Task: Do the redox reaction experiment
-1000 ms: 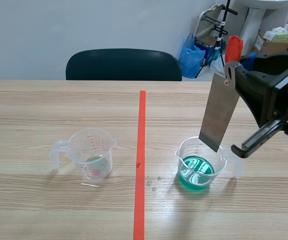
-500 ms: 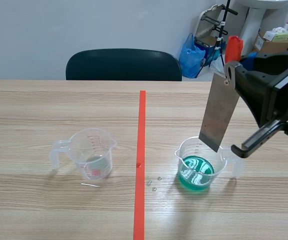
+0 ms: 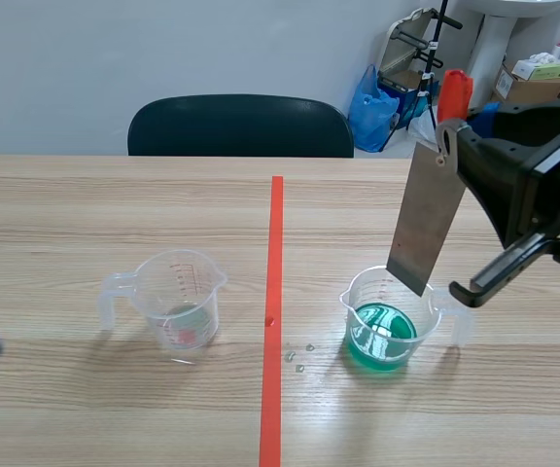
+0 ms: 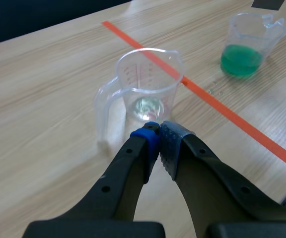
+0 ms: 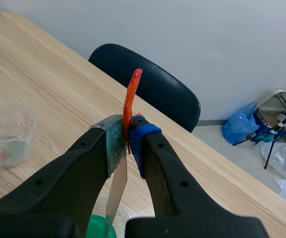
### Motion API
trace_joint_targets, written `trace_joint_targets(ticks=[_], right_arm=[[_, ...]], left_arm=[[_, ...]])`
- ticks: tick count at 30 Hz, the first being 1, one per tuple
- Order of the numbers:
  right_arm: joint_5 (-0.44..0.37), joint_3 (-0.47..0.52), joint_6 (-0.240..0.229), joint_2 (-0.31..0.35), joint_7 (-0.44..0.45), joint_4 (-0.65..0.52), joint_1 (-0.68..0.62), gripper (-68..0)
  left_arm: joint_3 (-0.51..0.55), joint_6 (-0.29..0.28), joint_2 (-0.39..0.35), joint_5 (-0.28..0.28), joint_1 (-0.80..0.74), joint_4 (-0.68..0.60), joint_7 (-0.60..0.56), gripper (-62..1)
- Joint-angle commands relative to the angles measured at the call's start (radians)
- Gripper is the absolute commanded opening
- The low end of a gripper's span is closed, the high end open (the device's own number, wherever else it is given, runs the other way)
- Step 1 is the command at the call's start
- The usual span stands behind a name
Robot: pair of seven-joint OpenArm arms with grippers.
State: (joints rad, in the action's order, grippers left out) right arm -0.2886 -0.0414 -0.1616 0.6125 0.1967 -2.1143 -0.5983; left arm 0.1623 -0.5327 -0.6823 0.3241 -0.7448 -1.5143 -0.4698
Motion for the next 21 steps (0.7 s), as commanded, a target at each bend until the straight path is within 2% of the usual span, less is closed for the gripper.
trace_joint_targets(ticks=[1, 6, 8, 10, 15, 18, 21], right_arm=[[-0.010, 0.010, 0.007, 0.013, 0.015, -0.022, 0.009, -66.2], [-0.010, 0.010, 0.007, 0.013, 0.015, -0.022, 0.009, -66.2], [-0.010, 0.010, 0.007, 0.013, 0.015, -0.022, 0.009, -66.2], [-0.010, 0.010, 0.007, 0.013, 0.015, -0.022, 0.009, -66.2], [-0.010, 0.010, 0.007, 0.013, 0.015, -0.022, 0.009, -66.2], [-0.010, 0.010, 0.007, 0.013, 0.015, -0.022, 0.009, -66.2], [-0.010, 0.010, 0.007, 0.013, 0.015, -0.022, 0.009, -66.2]], left_arm=[[-0.069, -0.006, -0.014, 0.053, 0.076, -0.011, 0.040, -58.2], [-0.315, -0.005, -0.032, 0.197, 0.343, -0.011, 0.221, -58.2], [-0.411, 0.001, -0.026, 0.238, 0.444, -0.011, 0.266, -58.2], [-0.504, 0.035, -0.008, 0.264, 0.537, -0.009, 0.311, -58.2], [-0.690, 0.123, 0.076, 0.268, 0.726, 0.011, 0.386, -58.2], [-0.772, 0.150, 0.137, 0.268, 0.811, 0.040, 0.420, -58.2], [-0.840, 0.153, 0.195, 0.280, 0.878, 0.090, 0.434, -58.3]])
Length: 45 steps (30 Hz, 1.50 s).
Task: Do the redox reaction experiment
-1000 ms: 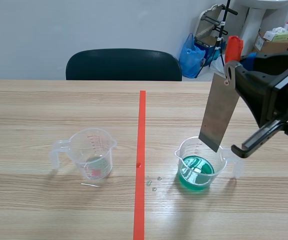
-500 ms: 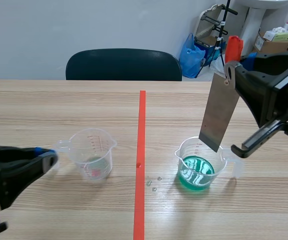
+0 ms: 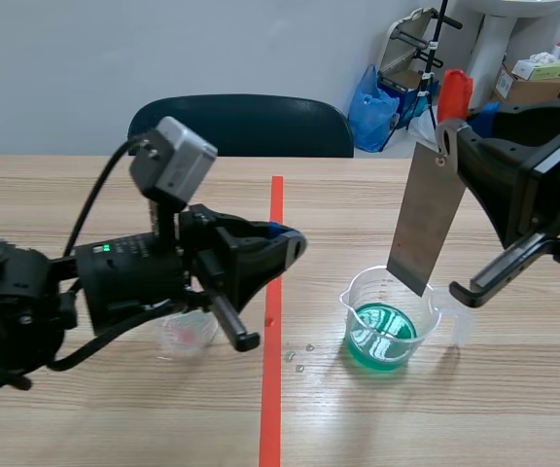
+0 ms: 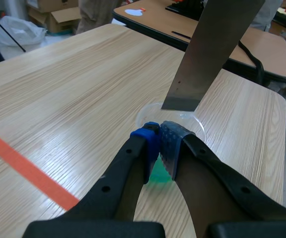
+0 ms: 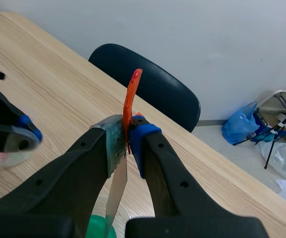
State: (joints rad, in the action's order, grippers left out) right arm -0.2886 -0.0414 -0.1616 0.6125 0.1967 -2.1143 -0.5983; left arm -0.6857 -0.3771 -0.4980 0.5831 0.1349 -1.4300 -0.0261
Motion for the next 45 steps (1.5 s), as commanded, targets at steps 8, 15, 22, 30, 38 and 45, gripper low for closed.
trace_joint_targets(ticks=[8, 15, 22, 30, 38, 45], right_arm=[[-0.010, 0.010, 0.007, 0.013, 0.015, -0.022, 0.009, -66.2], [-0.010, 0.010, 0.007, 0.013, 0.015, -0.022, 0.009, -66.2], [-0.010, 0.010, 0.007, 0.013, 0.015, -0.022, 0.009, -66.2], [-0.010, 0.010, 0.007, 0.013, 0.015, -0.022, 0.009, -66.2], [-0.010, 0.010, 0.007, 0.013, 0.019, -0.022, 0.009, -66.2], [-0.010, 0.010, 0.007, 0.013, 0.019, -0.022, 0.009, -66.2]], left_arm=[[-0.096, 0.039, 0.145, 0.035, 0.120, 0.146, 0.002, -58.2], [-0.127, 0.039, 0.201, 0.035, 0.166, 0.180, 0.026, -58.2], [-0.127, 0.039, 0.203, 0.035, 0.167, 0.180, 0.027, -58.2], [-0.127, 0.039, 0.202, 0.034, 0.167, 0.180, 0.027, -58.2], [-0.062, 0.039, 0.116, 0.017, 0.135, 0.178, 0.010, -58.2], [0.192, -0.039, -0.100, 0.024, -0.087, 0.085, -0.108, -58.2]])
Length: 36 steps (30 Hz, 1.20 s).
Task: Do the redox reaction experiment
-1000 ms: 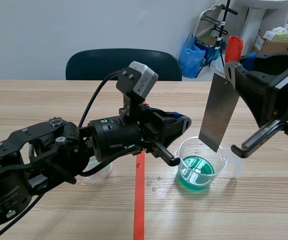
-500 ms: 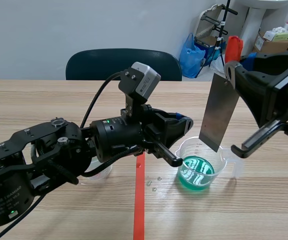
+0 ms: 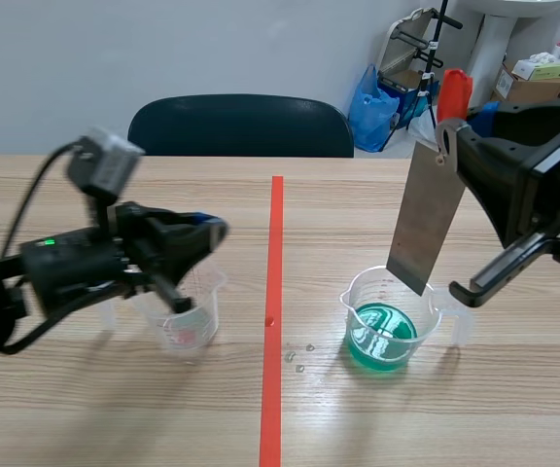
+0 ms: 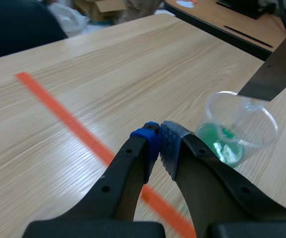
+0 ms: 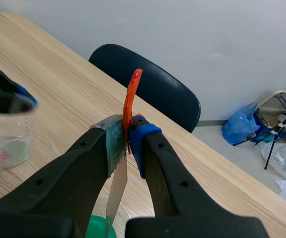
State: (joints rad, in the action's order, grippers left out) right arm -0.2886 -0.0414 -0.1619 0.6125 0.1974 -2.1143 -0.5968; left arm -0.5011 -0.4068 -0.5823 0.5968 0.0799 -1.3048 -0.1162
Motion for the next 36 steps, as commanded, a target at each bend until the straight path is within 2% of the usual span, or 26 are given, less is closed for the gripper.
trace_joint_targets(ticks=[1, 4, 7, 9, 11, 16, 20, 23, 29, 31, 33, 35, 36], right_arm=[[-0.010, 0.010, 0.007, 0.013, 0.018, -0.022, 0.007, -66.2], [-0.010, 0.010, 0.007, 0.013, 0.018, -0.022, 0.007, -66.2], [-0.010, 0.010, 0.007, 0.013, 0.018, -0.022, 0.007, -66.2], [-0.010, 0.010, 0.007, 0.013, 0.018, -0.022, 0.007, -66.2], [-0.010, 0.010, 0.007, 0.013, 0.018, -0.022, 0.007, -66.2], [-0.010, 0.010, 0.007, 0.013, 0.018, -0.022, 0.007, -66.2], [-0.010, 0.010, 0.007, 0.013, 0.018, -0.022, 0.007, -66.2], [-0.010, 0.010, 0.007, 0.013, 0.018, -0.022, 0.007, -66.2], [-0.010, 0.010, 0.007, 0.013, 0.018, -0.022, 0.007, -66.2], [-0.010, 0.010, 0.007, 0.013, 0.018, -0.022, 0.007, -66.2], [-0.010, 0.010, 0.007, 0.013, 0.018, -0.022, 0.007, -66.2], [-0.010, 0.010, 0.007, 0.013, 0.018, -0.022, 0.007, -66.2], [-0.010, 0.010, 0.007, 0.013, 0.018, -0.022, 0.007, -66.2]], left_arm=[[0.049, -0.015, -0.046, 0.010, -0.081, -0.059, -0.036, -58.2], [0.189, -0.052, -0.123, 0.010, -0.252, -0.106, -0.101, -58.2], [0.341, -0.097, -0.159, 0.003, -0.452, -0.132, -0.182, -58.2], [0.443, -0.121, -0.161, -0.026, -0.588, -0.133, -0.259, -58.2], [0.534, -0.124, -0.153, -0.084, -0.722, -0.133, -0.348, -58.2], [0.730, -0.132, -0.082, -0.270, -1.026, -0.132, -0.558, -58.2], [0.831, -0.122, -0.006, -0.406, -1.201, -0.132, -0.703, -58.2], [0.877, -0.108, 0.050, -0.451, -1.287, -0.132, -0.763, -58.2], [0.924, -0.104, 0.123, -0.458, -1.384, -0.131, -0.785, -57.7], [0.929, -0.102, 0.139, -0.464, -1.397, -0.129, -0.785, -53.7], [0.930, -0.086, 0.148, -0.481, -1.397, -0.129, -0.785, -46.3], [0.930, -0.077, 0.151, -0.493, -1.397, -0.129, -0.785, -35.2], [0.930, -0.071, 0.152, -0.492, -1.397, -0.129, -0.785, -27.4]])
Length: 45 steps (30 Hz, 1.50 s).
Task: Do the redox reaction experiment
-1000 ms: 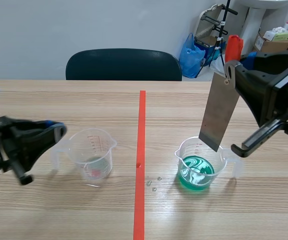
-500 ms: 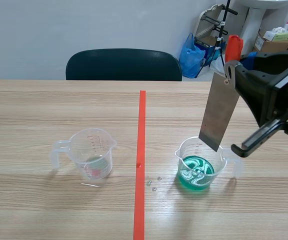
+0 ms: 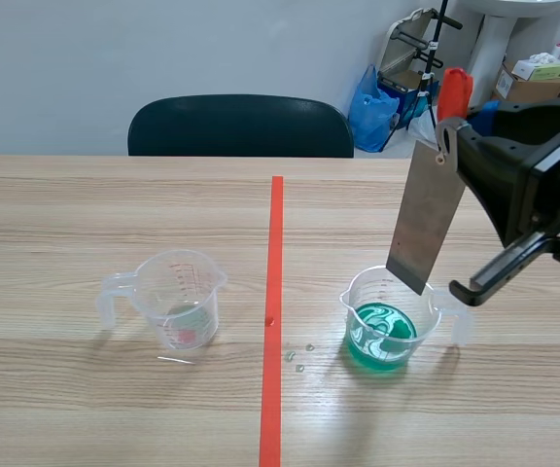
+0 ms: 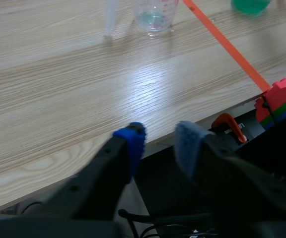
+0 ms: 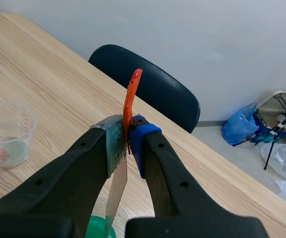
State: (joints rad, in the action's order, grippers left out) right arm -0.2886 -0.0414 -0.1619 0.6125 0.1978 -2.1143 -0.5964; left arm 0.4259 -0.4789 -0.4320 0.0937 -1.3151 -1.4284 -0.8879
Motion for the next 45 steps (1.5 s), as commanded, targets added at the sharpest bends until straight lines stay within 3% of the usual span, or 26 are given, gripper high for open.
trace_joint_targets(ticks=[1, 3, 4, 7, 15, 45], right_arm=[[-0.010, 0.010, 0.007, 0.013, 0.018, -0.022, 0.007, -66.2], [-0.010, 0.010, 0.006, 0.013, 0.018, -0.022, 0.007, -66.2], [-0.010, 0.010, 0.006, 0.013, 0.018, -0.022, 0.007, -66.2], [-0.010, 0.010, 0.006, 0.013, 0.018, -0.022, 0.007, -66.2], [-0.010, 0.010, 0.004, 0.013, 0.017, -0.022, 0.007, -66.2], [-0.010, 0.010, 0.004, 0.013, 0.018, -0.022, 0.007, -66.2]], left_arm=[[0.003, 0.010, 0.002, 0.014, -0.002, -0.005, -0.014, -18.8], [0.003, 0.014, 0.002, 0.034, -0.002, -0.005, -0.024, -0.5], [0.003, 0.016, 0.002, 0.056, -0.002, -0.005, -0.036, 1.4], [0.003, 0.035, 0.002, 0.104, -0.002, -0.005, -0.084, 1.4], [0.003, 0.074, 0.002, 0.143, -0.002, -0.004, -0.114, 1.4], [0.003, 0.074, 0.002, 0.147, -0.002, -0.004, -0.107, 1.4]])
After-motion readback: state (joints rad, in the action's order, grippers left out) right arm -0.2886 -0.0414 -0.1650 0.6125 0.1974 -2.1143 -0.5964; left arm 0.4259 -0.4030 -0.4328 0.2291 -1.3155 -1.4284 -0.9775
